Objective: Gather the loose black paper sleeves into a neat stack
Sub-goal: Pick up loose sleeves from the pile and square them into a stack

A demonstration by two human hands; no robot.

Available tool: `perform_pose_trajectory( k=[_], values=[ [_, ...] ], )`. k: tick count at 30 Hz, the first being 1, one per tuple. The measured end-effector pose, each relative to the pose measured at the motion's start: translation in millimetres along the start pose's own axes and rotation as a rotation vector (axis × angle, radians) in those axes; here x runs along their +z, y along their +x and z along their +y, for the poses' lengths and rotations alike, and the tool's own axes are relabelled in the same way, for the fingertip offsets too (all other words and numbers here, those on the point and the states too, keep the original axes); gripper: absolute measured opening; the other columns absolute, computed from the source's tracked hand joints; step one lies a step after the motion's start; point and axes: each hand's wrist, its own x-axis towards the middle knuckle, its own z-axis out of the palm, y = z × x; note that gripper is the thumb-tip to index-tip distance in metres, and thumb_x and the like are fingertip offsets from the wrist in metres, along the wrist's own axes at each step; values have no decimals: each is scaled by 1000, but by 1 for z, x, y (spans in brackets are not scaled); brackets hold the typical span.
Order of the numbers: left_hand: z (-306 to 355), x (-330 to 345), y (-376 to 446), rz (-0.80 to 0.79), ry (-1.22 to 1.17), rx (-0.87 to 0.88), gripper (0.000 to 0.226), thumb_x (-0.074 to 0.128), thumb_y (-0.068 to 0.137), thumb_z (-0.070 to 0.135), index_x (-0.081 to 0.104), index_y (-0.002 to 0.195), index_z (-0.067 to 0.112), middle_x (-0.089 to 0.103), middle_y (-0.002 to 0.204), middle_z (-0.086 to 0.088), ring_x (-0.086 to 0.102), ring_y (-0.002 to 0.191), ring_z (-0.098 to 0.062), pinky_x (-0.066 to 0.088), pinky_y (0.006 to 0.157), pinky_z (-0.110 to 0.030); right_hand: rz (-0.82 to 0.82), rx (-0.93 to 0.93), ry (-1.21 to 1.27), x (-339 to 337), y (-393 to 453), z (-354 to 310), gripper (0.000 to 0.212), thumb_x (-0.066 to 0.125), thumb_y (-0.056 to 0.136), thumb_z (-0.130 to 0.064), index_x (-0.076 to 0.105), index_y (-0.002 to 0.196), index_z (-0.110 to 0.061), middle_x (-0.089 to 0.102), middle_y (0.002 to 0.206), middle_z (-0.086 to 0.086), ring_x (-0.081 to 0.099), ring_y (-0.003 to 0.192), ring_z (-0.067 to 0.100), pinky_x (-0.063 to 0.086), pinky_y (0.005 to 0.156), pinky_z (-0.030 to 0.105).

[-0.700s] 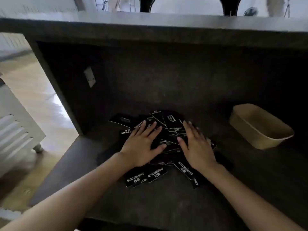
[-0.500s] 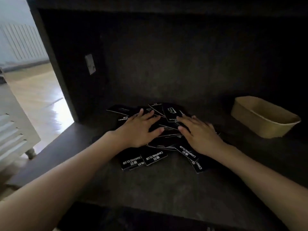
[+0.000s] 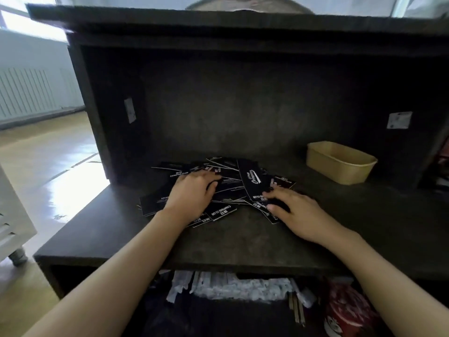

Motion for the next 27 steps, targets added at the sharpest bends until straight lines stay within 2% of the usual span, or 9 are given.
perform_pose_trajectory(
  k=[4,6,9,13,17,19,22,24,27],
  values=[
    [2,-6,-10,42,19,34,49,31,97,51,61,128,28,56,138,8,47,130,-12,30,110,-33,142,-9,153,4,-18,-10,16,58,93,-36,66,101,-25,53,138,-2,43,134,11,34,106,33],
    [5,-8,-23,52,16,52,64,21,89,63,59,129,31,52,139,12,44,132,-9,25,109,-27,206,6,177,5,-20,-14,20,63,89,-36,64,79,-18,65,121,0,56,118,12,37,90,23],
    [8,-6,-39,48,-8,55,71,15,83,66,54,133,33,49,139,16,43,131,-6,21,105,-21,271,73,226,4,-21,-18,32,73,79,-40,58,64,-16,67,118,-5,55,116,5,37,90,23],
    [7,-5,-42,16,-67,71,67,19,85,65,49,136,35,44,141,19,40,131,-3,24,107,-24,235,124,219,4,-22,-23,33,82,68,-41,56,83,-27,63,107,-9,54,106,7,45,90,31],
    [8,-8,-49,22,-173,85,58,32,85,64,45,137,41,42,141,23,38,132,2,31,114,-33,263,133,427,3,-26,-23,49,83,71,-17,51,99,-41,58,104,-22,54,104,1,41,76,10],
    [12,-12,-53,43,-356,83,59,49,86,63,36,141,45,42,138,28,38,130,10,34,111,-23,312,104,524,2,-28,-23,55,78,76,-8,49,104,-45,66,104,-16,61,99,-2,49,80,14],
    [17,-18,-57,37,-608,40,76,62,78,50,26,146,46,45,136,30,40,127,15,34,105,-11,265,21,606,-2,-34,-25,39,65,88,-8,56,104,-43,71,102,-13,65,101,0,55,88,29],
    [18,-21,-58,0,-648,44,70,69,79,39,37,141,43,56,129,26,51,120,11,41,102,-13,160,-56,577,-2,-37,-28,31,59,92,-12,61,102,-41,71,102,-13,65,102,2,54,89,33],
    [21,-26,-61,-99,-563,79,37,73,83,22,63,115,38,68,106,24,63,100,7,50,89,-16,125,-95,530,-1,-38,-30,25,57,94,-20,64,103,-43,70,99,-11,65,99,1,52,88,32]
  ],
)
